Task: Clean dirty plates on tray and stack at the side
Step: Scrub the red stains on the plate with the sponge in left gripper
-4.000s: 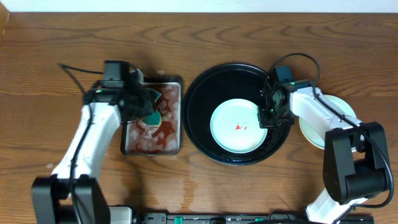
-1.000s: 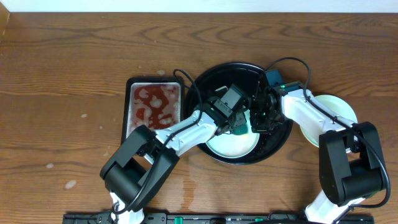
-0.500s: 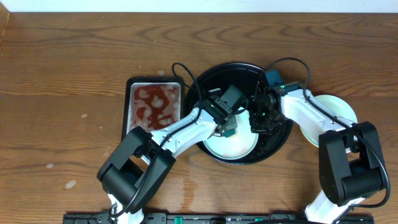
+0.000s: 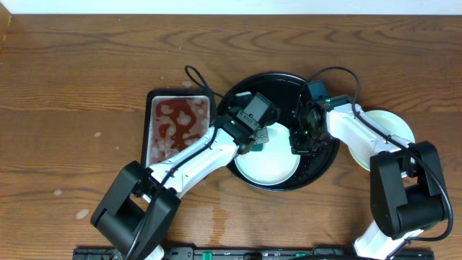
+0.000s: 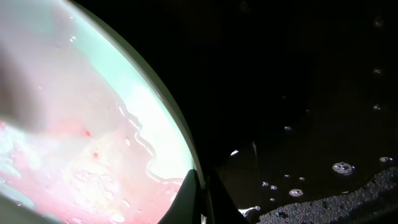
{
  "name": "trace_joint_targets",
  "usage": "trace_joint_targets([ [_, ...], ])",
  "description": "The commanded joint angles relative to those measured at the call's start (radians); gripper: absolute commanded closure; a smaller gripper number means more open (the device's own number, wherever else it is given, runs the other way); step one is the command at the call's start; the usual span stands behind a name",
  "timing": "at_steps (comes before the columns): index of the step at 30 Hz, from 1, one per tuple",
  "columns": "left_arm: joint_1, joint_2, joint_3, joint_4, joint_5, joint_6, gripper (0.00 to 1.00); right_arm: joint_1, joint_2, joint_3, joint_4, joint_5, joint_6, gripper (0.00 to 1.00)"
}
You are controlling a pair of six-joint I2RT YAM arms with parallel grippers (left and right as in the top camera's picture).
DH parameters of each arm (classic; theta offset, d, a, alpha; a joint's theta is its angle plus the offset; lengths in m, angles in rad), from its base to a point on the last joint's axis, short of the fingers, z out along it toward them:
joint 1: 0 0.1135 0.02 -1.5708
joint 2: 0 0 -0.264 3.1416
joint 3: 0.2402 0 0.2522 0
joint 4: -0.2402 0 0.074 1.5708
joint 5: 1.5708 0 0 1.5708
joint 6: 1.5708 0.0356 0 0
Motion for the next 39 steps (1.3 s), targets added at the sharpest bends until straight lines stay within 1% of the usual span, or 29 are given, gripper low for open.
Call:
trace_joint_targets([
  [1,-0.011,0.021,-0.003,0.067,0.094,-0.026,0.92,0.003,0.013,-0.018,-0.015,0.052,0.005,0.99],
  [3,-0.018,0.034,-0.003,0.127,0.151,-0.030,0.92,0.003,0.013,-0.018,-0.015,0.052,0.005,0.99],
  [5,-0.025,0.046,-0.003,0.172,0.187,-0.069,0.92,0.003,0.013,-0.018,-0.014,0.052,0.005,0.99],
  [8,-0.029,0.068,-0.003,0.213,0.203,-0.148,0.92,0.003,0.013,-0.018,-0.015,0.052,0.005,0.99],
  [11,-0.029,0.095,-0.003,0.219,0.208,-0.214,0.92,0.003,0.013,-0.018,-0.015,0.052,0.005,0.99],
  [18,-0.031,0.169,-0.005,0.241,0.281,-0.220,0.92,0.003,0.013,-0.018,-0.015,0.052,0.005,0.99],
  [21,-0.031,0.186,-0.010,0.221,0.280,-0.186,0.93,0.003,0.013,-0.018,-0.015,0.052,0.005,0.99],
  [23,-0.031,0.186,-0.011,0.180,0.255,-0.131,0.93,0.003,0.013,-0.018,-0.015,0.052,0.005,0.99],
  [25,-0.031,0.185,-0.011,0.127,0.230,-0.103,0.93,0.003,0.013,-0.018,-0.015,0.052,0.005,0.99],
  [28,-0.030,0.185,-0.011,0.034,0.193,-0.099,0.93,0.003,0.013,-0.018,-0.015,0.052,0.005,0.99],
  [32,-0.030,0.185,-0.011,-0.074,0.186,-0.083,0.93,0.003,0.013,-0.018,-0.014,0.052,0.005,0.99],
  [39,-0.021,0.148,-0.011,-0.121,0.185,0.016,0.93,0.003,0.013,-0.018,-0.014,0.052,0.005,0.99],
])
